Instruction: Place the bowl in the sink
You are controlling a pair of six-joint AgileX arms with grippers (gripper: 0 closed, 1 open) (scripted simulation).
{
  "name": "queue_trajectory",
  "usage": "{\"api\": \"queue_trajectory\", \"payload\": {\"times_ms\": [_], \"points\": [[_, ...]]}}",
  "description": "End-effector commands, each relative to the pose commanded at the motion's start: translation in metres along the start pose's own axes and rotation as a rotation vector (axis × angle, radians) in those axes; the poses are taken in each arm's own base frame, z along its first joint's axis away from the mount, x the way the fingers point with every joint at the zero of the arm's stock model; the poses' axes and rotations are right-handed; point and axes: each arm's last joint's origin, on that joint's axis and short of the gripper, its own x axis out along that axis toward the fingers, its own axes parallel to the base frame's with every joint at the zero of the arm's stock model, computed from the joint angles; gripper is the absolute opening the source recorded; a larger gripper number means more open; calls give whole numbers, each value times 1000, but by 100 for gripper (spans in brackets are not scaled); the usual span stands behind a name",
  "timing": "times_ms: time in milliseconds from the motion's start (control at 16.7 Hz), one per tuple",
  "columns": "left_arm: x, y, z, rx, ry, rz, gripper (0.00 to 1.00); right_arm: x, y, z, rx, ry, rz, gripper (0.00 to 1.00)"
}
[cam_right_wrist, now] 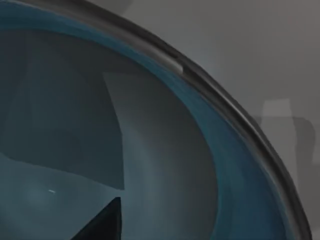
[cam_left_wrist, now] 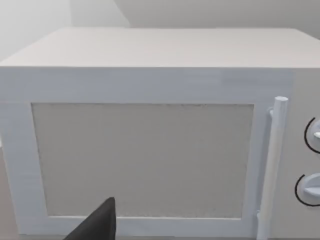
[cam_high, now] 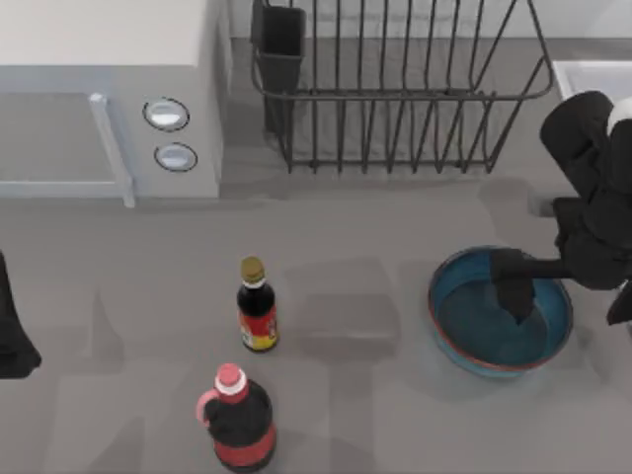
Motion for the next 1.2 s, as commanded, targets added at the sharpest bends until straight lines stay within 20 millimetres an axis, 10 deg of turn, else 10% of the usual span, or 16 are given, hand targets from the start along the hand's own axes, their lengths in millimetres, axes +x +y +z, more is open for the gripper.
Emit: {"api": "queue_trajectory", "payload": {"times_ms": [660, 1200], "points": [[0, 0, 0, 0, 0, 0, 100, 0, 0, 0, 0, 0, 0, 2], [0, 0, 0, 0, 0, 0, 100, -1, 0, 0, 1, -2, 0, 0]]}}
